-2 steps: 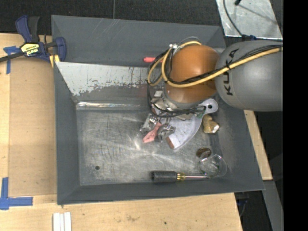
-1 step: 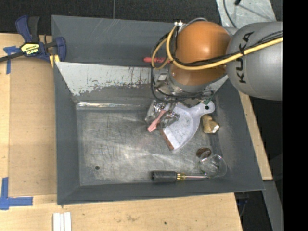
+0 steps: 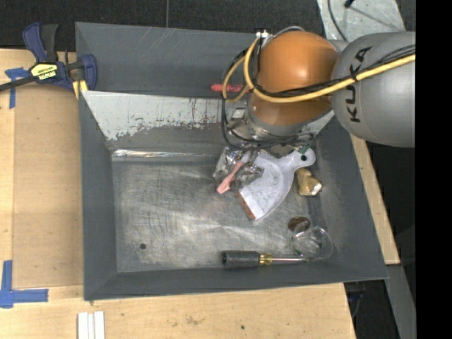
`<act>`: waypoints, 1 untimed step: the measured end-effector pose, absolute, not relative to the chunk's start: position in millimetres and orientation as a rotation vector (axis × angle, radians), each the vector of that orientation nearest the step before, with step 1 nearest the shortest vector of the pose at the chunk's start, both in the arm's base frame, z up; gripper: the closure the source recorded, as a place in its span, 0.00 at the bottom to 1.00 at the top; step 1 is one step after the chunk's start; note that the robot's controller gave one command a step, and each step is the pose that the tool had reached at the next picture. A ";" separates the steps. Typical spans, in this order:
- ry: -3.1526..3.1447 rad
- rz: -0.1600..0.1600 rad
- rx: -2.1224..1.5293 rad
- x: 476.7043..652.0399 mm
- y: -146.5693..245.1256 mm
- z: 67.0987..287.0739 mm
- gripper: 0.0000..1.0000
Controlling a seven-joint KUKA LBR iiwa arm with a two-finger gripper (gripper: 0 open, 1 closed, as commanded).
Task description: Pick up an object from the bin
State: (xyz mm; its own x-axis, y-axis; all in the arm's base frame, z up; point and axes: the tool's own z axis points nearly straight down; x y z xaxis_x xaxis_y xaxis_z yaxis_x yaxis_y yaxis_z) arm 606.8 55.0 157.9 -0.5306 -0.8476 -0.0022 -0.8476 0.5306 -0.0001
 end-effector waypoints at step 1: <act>2.747 0.002 -1.521 606.8 55.0 158.0 1.00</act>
Offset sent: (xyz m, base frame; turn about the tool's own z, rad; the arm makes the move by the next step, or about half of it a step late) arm -0.0063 -0.0028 0.0244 0.0035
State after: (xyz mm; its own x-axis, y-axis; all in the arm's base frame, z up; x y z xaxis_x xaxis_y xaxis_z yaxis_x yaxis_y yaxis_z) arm 606.8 55.0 158.0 -0.5308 -0.8475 -0.0020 -0.8475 0.5308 0.0000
